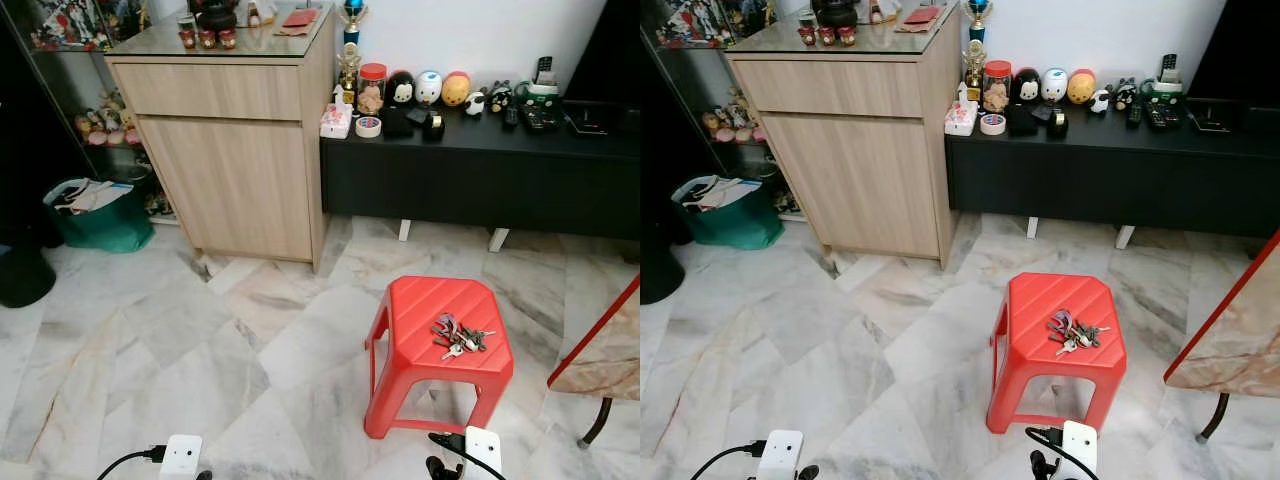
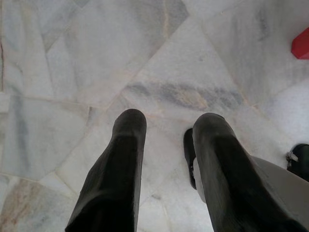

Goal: Hang keys on a hook

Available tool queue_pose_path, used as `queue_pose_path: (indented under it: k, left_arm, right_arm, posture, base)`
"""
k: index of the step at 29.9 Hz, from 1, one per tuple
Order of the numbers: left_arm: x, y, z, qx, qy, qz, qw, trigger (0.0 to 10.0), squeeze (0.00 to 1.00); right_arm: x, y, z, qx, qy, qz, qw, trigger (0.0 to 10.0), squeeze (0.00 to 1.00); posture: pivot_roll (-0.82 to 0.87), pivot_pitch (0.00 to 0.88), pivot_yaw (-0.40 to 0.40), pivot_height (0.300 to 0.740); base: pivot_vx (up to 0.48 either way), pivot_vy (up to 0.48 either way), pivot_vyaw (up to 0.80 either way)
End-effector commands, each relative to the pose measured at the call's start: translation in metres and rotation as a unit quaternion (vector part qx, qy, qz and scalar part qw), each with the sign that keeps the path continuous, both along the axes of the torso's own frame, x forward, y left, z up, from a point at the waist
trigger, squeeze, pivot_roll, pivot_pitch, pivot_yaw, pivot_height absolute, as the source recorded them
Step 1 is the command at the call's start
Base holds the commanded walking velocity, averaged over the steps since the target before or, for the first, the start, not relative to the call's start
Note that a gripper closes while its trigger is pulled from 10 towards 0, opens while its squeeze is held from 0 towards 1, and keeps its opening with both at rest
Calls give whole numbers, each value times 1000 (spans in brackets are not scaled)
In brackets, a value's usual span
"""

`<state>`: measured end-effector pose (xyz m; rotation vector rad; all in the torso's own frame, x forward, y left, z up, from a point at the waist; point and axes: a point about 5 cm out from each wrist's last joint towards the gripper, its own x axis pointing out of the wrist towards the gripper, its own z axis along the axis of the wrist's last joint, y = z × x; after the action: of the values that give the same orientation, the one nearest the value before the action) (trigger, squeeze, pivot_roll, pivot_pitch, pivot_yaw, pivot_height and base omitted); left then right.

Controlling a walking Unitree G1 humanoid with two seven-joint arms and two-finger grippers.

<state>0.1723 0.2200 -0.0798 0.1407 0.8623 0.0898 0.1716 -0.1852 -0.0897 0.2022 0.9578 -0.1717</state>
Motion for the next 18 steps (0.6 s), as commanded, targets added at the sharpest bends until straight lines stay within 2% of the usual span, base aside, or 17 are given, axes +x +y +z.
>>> queue_pose_path:
  k: [1, 18]
  left_arm:
    - [-3, 1, -1, -3, 8, 6, 1000, 10000, 0]
    - [-3, 0, -2, -5, 6, 9, 1000, 10000, 0]
  right_arm:
    - [1, 0, 1, 0, -3, -4, 1000, 10000, 0]
    - [1, -1, 0, -2, -2, -3, 1000, 10000, 0]
  posture:
    - [43, 25, 10, 740]
    - [43, 28, 11, 740]
  base:
    - [251, 0, 0]
    - [276, 0, 0]
